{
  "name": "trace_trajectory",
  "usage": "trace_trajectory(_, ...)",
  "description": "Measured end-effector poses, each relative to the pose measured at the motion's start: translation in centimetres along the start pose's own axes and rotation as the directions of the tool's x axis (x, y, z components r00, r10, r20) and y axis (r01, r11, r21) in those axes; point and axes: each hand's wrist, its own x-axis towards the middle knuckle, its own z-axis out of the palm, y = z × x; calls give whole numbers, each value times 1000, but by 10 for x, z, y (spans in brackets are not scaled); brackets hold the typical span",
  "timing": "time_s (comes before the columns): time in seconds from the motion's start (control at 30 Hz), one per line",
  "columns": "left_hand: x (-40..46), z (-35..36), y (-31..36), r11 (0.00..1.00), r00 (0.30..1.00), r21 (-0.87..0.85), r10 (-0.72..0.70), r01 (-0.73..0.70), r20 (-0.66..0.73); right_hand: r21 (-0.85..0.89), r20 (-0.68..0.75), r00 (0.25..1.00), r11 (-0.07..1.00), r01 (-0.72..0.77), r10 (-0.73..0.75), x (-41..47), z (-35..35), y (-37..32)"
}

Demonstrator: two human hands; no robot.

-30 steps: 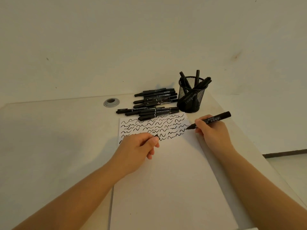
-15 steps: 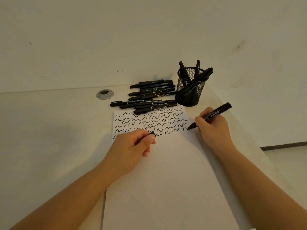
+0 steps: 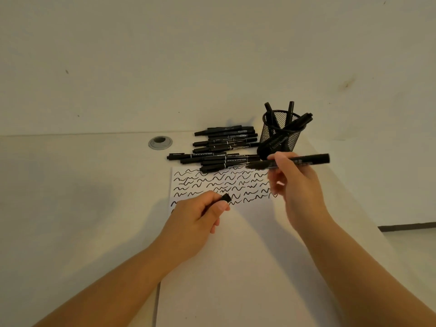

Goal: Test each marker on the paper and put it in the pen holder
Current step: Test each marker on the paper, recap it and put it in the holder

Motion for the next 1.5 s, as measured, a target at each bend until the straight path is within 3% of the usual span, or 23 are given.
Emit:
trace_trajectory(0.07,-1,-1,0,1000,1000,-5,6,-6,9,127,41,991,983,-132,128,-2,12,1)
trace_trajectory(0.13,-1,-1,0,1000,1000,-12,7,-7,18,140,51,984,975,-174,168,-6,18,7)
trace_trajectory(0.43,-1,-1,0,1000,999,24,15,-16,50,36,98,989,993,-112,108,-17,14,19)
trace_trajectory(0.63,-3,-3,3,1000,999,20,16,-16,30,-74,243,970,997,-9,27,-21,15,21)
trace_trajectory(0.8,-7,-5,8,992,995,70,102,-101,-14,17,422,905,998,-68,54,-23,13,18)
trace_trajectory(0.93,-10,-4,11,936,972,276,235,-219,-27,58,363,926,989,-136,106,-25,15,21)
trace_trajectory(1.03,-12,-2,16,927,968,288,252,-241,-4,147,313,948,983,-114,64,-30,20,23)
trace_trajectory(1.13,-12,1,22,960,980,198,198,-199,23,239,298,954,967,-86,11,-32,22,23)
trace_trajectory(1.27,-12,-1,23,997,991,14,76,-78,106,240,295,955,969,-56,-18,-33,24,24)
trace_trajectory(1.4,-12,-4,22,980,964,-156,-85,127,250,240,339,940,970,-41,-44,-35,25,23)
trace_trajectory(1.5,-10,-6,23,957,941,-212,-125,198,314,220,349,936,975,-42,-39,-33,25,22)
